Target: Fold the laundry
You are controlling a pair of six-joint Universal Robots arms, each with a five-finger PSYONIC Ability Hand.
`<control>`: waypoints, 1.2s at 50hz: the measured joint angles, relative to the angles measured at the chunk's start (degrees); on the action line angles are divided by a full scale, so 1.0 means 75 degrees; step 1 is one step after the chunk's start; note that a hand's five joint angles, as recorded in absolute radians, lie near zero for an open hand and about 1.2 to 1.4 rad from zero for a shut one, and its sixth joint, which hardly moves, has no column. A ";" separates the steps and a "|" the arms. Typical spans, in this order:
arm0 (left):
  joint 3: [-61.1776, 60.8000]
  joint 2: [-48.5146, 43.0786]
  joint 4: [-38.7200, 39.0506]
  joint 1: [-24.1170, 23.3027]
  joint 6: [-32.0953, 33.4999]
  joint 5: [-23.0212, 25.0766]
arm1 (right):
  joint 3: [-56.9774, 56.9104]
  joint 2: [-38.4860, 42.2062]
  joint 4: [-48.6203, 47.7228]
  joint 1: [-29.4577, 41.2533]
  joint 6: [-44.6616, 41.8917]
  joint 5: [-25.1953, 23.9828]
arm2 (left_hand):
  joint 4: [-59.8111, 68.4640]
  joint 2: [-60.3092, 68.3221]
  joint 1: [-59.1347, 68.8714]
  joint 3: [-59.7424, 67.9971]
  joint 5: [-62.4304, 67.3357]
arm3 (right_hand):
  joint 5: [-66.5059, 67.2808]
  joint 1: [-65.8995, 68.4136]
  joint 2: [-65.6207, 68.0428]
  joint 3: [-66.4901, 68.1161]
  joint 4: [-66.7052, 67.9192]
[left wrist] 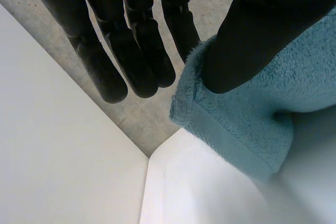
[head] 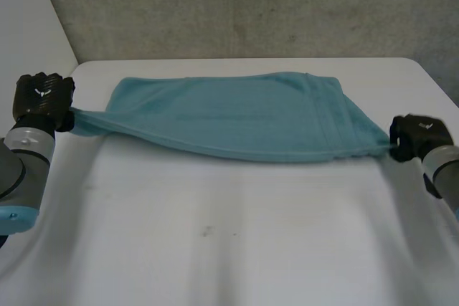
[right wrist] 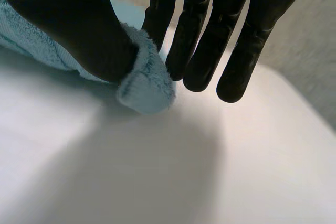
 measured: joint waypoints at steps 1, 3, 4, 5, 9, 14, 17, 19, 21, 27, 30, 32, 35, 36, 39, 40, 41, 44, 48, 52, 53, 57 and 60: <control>-0.0004 0.0014 -0.0016 -0.0001 0.0000 -0.0005 | 0.0046 -0.0148 -0.0025 -0.0003 0.0003 0.0000 | 0.0000 0.0001 0.0000 0.0000 0.0000 | 0.0001 0.0000 0.0000 0.0002 0.0000; -0.0008 0.0048 -0.0043 -0.0005 0.0002 -0.0008 | 0.0181 -0.0558 -0.0068 -0.0009 0.0000 -0.0009 | 0.0000 0.0001 0.0000 0.0000 0.0000 | 0.0001 0.0000 0.0000 0.0003 0.0000; -0.0013 0.0083 -0.0069 -0.0010 0.0005 -0.0009 | 0.0240 -0.0776 -0.0077 -0.0010 -0.0006 -0.0018 | 0.0000 0.0001 0.0000 0.0000 0.0000 | 0.0001 0.0000 0.0000 0.0003 0.0000; -0.0027 0.0149 -0.0119 -0.0018 0.0010 -0.0009 | 0.0298 -0.1010 -0.0071 -0.0012 -0.0020 -0.0030 | 0.0000 0.0001 0.0000 0.0000 0.0000 | 0.0001 0.0000 0.0000 0.0003 0.0000; -0.0146 0.0553 -0.0458 -0.0036 0.0031 0.0005 | 0.0440 -0.1751 0.0102 -0.0017 -0.0136 -0.0122 | 0.0000 0.0001 0.0000 0.0000 0.0000 | 0.0002 0.0000 0.0000 0.0004 0.0001; -0.0367 0.1253 -0.1246 -0.0018 0.0078 0.0017 | 0.0507 -0.2399 0.0954 -0.0272 -0.0814 -0.0476 | 0.0000 0.0001 0.0000 0.0001 0.0000 | 0.0013 0.0000 0.0000 0.0004 0.0001; -0.0594 0.1964 -0.2263 0.0105 0.0128 0.0027 | 0.0527 -0.2803 0.2114 -0.0695 -0.1862 -0.0854 | 0.0000 0.0001 0.0000 0.0001 0.0000 | 0.0038 0.0000 0.0000 0.0007 0.0001; -0.0708 0.2350 -0.2894 0.0232 0.0163 0.0047 | 0.0532 -0.2945 0.2779 -0.0924 -0.2488 -0.1007 | 0.0000 0.0001 0.0000 0.0001 -0.0001 | 0.0054 0.0000 0.0000 0.0008 0.0001; -0.0832 0.2762 -0.3612 0.0411 0.0223 0.0086 | 0.0538 -0.3070 0.3516 -0.1155 -0.3197 -0.1125 | 0.0000 0.0002 0.0000 0.0001 0.0000 | 0.0055 0.0000 0.0000 0.0011 0.0000; -0.1171 0.3605 -0.5164 0.0914 0.0684 0.0409 | 0.0657 -0.3405 0.5234 -0.1624 -0.4948 -0.1212 | 0.0000 0.0002 0.0000 0.0001 0.0000 | 0.0056 0.0000 0.0000 0.0020 0.0001; -0.1381 0.3869 -0.5603 0.1103 0.1082 0.0687 | 0.0789 -0.3570 0.5872 -0.1867 -0.5730 -0.1244 | 0.0000 0.0002 0.0000 0.0001 0.0000 | 0.0056 0.0000 0.0000 0.0021 0.0001; -0.1488 0.3926 -0.5703 0.1165 0.1286 0.0831 | 0.0855 -0.3617 0.6004 -0.1961 -0.5981 -0.1270 | 0.0000 0.0002 0.0000 0.0001 0.0000 | 0.0056 0.0000 0.0000 0.0024 0.0001; -0.1581 0.3892 -0.5709 0.1208 0.1485 0.0981 | 0.0929 -0.3623 0.5946 -0.2027 -0.6123 -0.1300 | 0.0000 0.0002 0.0000 0.0001 0.0000 | 0.0056 0.0000 0.0000 0.0029 0.0001; -0.1601 0.3821 -0.5672 0.1217 0.1544 0.1027 | 0.0963 -0.3602 0.5855 -0.2041 -0.6139 -0.1312 | 0.0001 0.0002 0.0000 0.0001 0.0000 | 0.0056 0.0000 0.0000 0.0029 0.0001; -0.1560 0.3384 -0.5466 0.1185 0.1652 0.1084 | 0.1018 -0.3379 0.5506 -0.2027 -0.6065 -0.1312 | 0.0000 0.0002 0.0000 0.0001 0.0000 | 0.0056 0.0000 0.0000 0.0029 0.0000; -0.1456 0.3006 -0.5310 0.1130 0.1689 0.1078 | 0.1007 -0.3156 0.5266 -0.1970 -0.5971 -0.1300 | 0.0000 0.0002 0.0000 0.0001 -0.0001 | 0.0056 0.0000 0.0000 0.0030 0.0001; -0.1380 0.2780 -0.5232 0.1092 0.1703 0.1067 | 0.0991 -0.2987 0.5116 -0.1908 -0.5893 -0.1288 | 0.0001 0.0002 0.0000 0.0001 -0.0001 | 0.0056 0.0000 0.0000 0.0030 0.0001; -0.1108 0.2147 -0.5045 0.0978 0.1725 0.1033 | 0.0879 -0.2566 0.4751 -0.1682 -0.5663 -0.1243 | 0.0001 0.0002 0.0000 0.0001 0.0000 | 0.0056 0.0000 0.0000 0.0031 0.0001; -0.0723 0.1442 -0.4886 0.0846 0.1729 0.1005 | 0.0573 -0.2006 0.4292 -0.1201 -0.5257 -0.1042 | 0.0001 0.0002 0.0000 0.0001 0.0000 | 0.0095 0.0000 0.0000 0.0031 0.0002; 0.0028 0.0634 -0.4648 0.0640 0.1683 0.0985 | -0.0120 -0.1323 0.3740 -0.0550 -0.4762 -0.0489 | 0.0001 0.0002 0.0000 0.0001 0.0000 | 0.0123 0.0000 0.0000 0.0031 0.0002; 0.0306 0.0422 -0.4551 0.0541 0.1674 0.0970 | -0.0301 -0.1183 0.3653 -0.0447 -0.4702 -0.0378 | 0.0001 0.0002 0.0000 0.0002 0.0000 | 0.0123 0.0000 0.0000 0.0031 0.0002; 0.1571 -0.0272 -0.4112 0.0119 0.1661 0.0788 | -0.1741 -0.0429 0.3193 0.0042 -0.4453 0.0205 | 0.0001 0.0004 0.0000 0.0007 0.0000 | 0.0124 0.0000 0.0044 0.0040 0.0004; 0.3175 -0.0727 -0.3640 -0.0261 0.1623 0.0374 | -0.3470 0.0156 0.2835 0.0459 -0.4182 0.0782 | 0.0002 0.0004 0.0000 0.0008 0.0000 | 0.0124 0.0000 0.0044 0.0040 0.0004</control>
